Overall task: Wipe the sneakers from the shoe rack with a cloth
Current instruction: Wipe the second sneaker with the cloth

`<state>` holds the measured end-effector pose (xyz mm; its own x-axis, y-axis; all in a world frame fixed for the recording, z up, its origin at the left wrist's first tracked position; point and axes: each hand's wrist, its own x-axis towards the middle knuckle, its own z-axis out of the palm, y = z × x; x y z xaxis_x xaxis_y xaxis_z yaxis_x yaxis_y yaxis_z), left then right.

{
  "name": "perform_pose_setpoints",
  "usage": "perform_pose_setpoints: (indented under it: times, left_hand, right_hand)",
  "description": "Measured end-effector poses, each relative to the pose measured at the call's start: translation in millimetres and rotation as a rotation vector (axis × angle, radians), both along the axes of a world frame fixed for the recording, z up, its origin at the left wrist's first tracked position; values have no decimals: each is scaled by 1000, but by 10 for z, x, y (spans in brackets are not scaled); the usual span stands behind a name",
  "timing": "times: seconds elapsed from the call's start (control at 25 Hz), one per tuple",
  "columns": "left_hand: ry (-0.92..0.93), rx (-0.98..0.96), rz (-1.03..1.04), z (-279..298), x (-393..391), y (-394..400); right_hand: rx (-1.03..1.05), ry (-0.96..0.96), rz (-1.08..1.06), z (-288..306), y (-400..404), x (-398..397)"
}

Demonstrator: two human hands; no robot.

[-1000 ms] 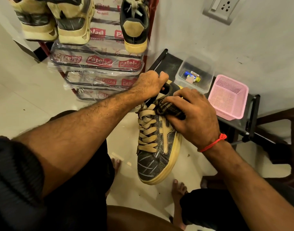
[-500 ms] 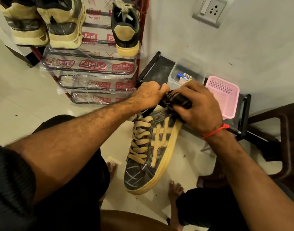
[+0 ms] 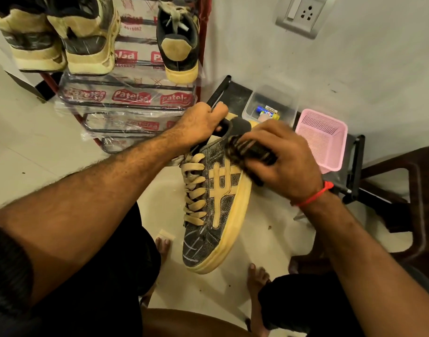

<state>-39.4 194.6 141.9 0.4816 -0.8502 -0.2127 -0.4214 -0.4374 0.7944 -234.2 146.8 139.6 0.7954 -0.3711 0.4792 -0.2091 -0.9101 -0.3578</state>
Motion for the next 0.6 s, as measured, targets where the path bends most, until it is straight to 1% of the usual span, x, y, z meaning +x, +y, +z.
perform_pose_setpoints:
  times: [0.08,0.12,0.16,0.24,0.32,0.36,0.4,0.44,0.48,0.6]
  left_hand:
    - [17,-4,-18,10,-19,-11]
    - [34,-5,-18,6,-4,-5]
    - [50,-3,-8,2,28,7]
    - [65,3,31,-8,110,30]
    - [55,11,65,-17,147,51]
    - [39,18,63,-22,141,46]
    - [21,28,47,-28,125,38]
    - [7,34,33,-28,102,26]
    - [7,29,32,-33,91,15]
    - [65,-36,132,-32,130,-15]
  right_hand:
    - [26,-15,-114,-9,-125,-19]
    - [62,-1,-102,-5,-130,-27]
    - [104,32,-48,15,-87,-38]
    - [151,159,152,63,120,-66]
    - [92,340,390,73,389,-72]
    - [49,394,465,57,466,-60]
    - [26,397,475,39,476,-42]
    - [33,359,426,23,429,-26]
    - [51,304,331,11,350,-15]
    - [80,187,-9,-31,122,-40]
